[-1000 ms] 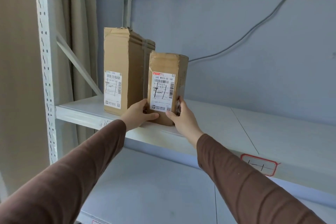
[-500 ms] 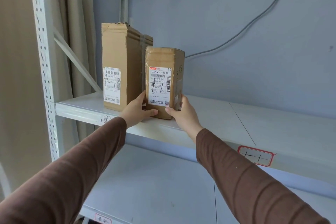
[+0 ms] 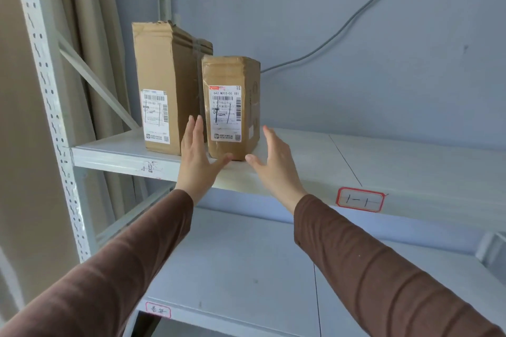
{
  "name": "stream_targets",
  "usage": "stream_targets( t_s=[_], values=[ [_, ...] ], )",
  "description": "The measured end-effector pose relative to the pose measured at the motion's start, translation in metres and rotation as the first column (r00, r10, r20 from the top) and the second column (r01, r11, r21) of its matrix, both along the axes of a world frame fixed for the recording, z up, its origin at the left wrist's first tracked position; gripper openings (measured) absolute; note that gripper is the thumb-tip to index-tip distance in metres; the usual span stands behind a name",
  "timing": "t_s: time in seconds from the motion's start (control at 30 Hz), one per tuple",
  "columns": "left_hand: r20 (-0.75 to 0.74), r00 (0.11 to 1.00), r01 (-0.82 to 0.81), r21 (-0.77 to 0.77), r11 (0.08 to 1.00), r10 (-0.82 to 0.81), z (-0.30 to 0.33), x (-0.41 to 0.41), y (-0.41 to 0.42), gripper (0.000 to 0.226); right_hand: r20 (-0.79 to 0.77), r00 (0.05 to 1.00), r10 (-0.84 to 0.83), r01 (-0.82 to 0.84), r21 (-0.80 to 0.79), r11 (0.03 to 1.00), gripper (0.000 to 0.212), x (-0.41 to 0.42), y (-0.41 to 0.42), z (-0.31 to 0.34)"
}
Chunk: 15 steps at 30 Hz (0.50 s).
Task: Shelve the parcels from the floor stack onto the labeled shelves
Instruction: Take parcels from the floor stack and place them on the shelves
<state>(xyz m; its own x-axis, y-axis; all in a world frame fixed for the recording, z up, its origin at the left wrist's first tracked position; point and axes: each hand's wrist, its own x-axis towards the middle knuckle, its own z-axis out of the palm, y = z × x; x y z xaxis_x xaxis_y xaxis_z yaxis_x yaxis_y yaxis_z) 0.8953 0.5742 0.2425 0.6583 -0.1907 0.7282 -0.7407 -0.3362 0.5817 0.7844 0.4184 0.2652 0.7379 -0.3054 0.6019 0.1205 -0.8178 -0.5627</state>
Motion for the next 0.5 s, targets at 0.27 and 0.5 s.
stream_targets(
  t_s=[0.27, 0.5],
  values=[
    [0.319, 0.948, -0.112, 0.342, 0.933, -0.003, -0.023, -0.082, -0.054, 0.100, 0.126, 0.954, -0.273, 0.301, -0.400, 0.866, 0.074, -0.079, -0.043, -0.045],
    [0.361, 0.912, -0.019, 0.507, 0.861, -0.193, -0.077, -0.193, -0.128, 0.104, 0.069, 0.884, -0.463, 0.441, -0.451, 0.776, 0.075, -0.202, -0.103, -0.103]
  ],
)
